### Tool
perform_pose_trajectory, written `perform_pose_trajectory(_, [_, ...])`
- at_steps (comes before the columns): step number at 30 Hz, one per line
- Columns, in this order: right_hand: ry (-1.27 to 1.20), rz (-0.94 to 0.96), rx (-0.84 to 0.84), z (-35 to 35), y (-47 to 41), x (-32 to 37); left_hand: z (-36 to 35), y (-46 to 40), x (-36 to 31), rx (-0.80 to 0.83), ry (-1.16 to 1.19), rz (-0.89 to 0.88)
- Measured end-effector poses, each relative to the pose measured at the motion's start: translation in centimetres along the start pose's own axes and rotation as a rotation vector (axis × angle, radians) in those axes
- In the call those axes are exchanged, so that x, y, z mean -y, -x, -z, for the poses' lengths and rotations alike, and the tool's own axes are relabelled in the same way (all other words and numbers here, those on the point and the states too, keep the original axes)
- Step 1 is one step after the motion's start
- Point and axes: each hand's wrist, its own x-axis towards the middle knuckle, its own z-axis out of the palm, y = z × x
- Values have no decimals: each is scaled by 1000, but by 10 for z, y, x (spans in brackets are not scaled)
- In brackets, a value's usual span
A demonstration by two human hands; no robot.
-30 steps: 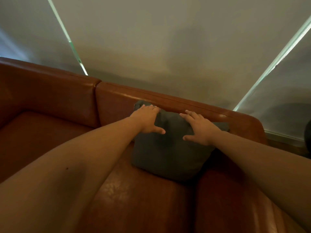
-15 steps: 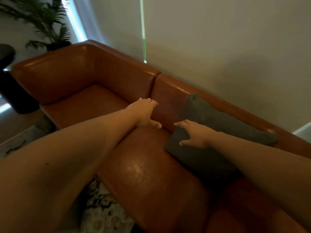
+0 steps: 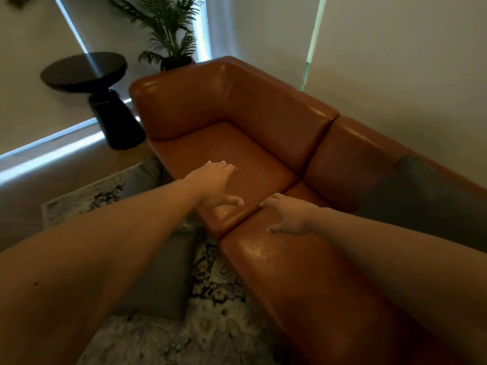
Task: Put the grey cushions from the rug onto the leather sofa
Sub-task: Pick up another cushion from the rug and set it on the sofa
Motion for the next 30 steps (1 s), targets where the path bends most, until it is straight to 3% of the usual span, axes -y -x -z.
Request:
perform_pose_trajectory(12, [19,158,124,-45,-129,163,-52,98,191,200,54,108])
perform_pose_trajectory(23, [51,117,247,-26,-277,225,-65,60,328,279,133,174])
perform_pose_trajectory(30, [-19,5,312,-47,-342,239,-79,31,404,430,137,131])
